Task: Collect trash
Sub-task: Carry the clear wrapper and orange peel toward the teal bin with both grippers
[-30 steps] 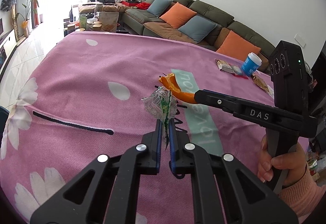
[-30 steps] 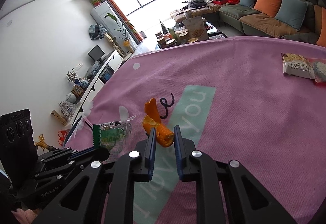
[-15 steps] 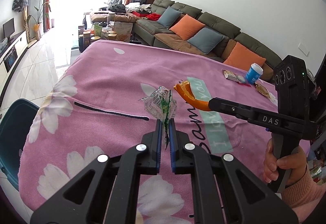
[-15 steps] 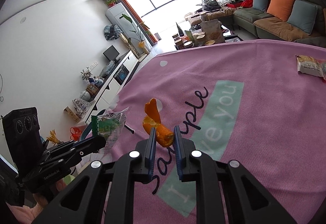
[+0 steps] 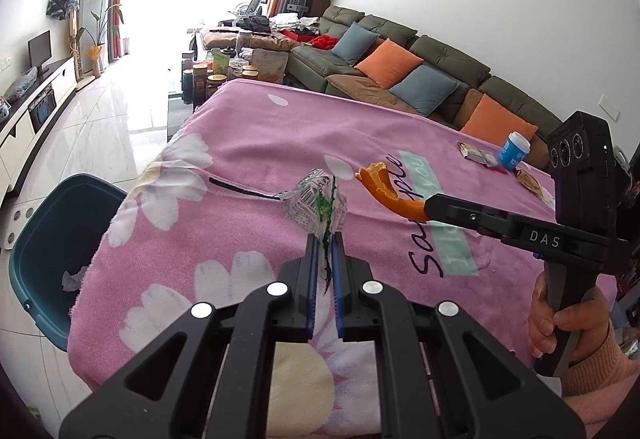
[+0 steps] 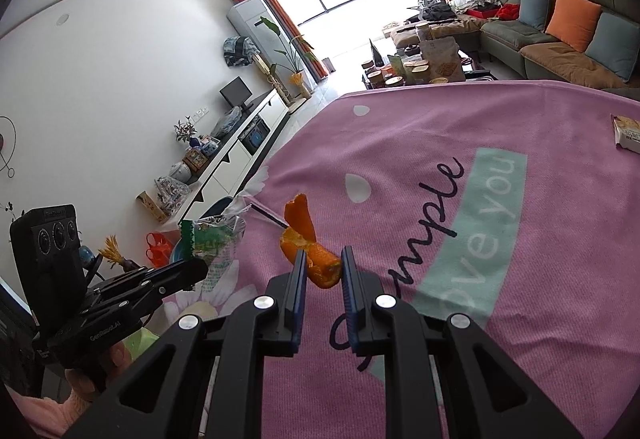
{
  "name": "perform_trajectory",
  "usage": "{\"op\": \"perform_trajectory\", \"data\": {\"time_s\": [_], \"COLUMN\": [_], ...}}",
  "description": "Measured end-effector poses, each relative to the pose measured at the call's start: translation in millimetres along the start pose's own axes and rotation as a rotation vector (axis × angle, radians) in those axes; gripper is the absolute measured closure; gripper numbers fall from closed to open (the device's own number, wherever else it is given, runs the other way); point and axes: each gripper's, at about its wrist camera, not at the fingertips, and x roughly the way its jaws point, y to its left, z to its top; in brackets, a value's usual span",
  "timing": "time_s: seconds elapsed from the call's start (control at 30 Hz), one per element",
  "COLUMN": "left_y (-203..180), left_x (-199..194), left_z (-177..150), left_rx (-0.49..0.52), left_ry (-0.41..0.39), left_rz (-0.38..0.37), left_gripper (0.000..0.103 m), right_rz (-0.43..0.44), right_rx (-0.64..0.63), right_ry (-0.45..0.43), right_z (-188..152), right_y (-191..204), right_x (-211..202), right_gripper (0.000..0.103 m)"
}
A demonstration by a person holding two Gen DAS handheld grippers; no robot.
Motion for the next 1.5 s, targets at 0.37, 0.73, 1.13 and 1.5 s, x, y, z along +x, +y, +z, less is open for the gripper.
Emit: {"op": "perform_trajectory", "data": {"time_s": [0.37,0.73,1.13,1.5], "left_y": [10.7,15.5,26.6,35.3], "left_x": [-15.3,-23.3,-30.3,-34.6], "left_z": [-5.0,-6.4,-8.5,-10.3], "left_rx": [-0.014,-0.018,-0.039,-0.056], "left_ry": [-0.017,-0.027,-0.033,-0.039], "left_rz": [0.028,0.048,0.071,0.091], "left_gripper": [0.096,0.096,0.096,0.096], "right_rz": [0.026,0.048,0.065,0.082], "right_rx": [-0.021,-0.036,-0.049,-0.066], "right_ry": [0.008,0.014,0.026,0.037], "right_z": [-1.2,-1.3,-2.4,1.4], "right_y": [15.3,26.3,33.4,44.0], "right_x": [6.9,13.5,20.5,31.2], "right_gripper": [0.088,0.088,0.088,0.088]}}
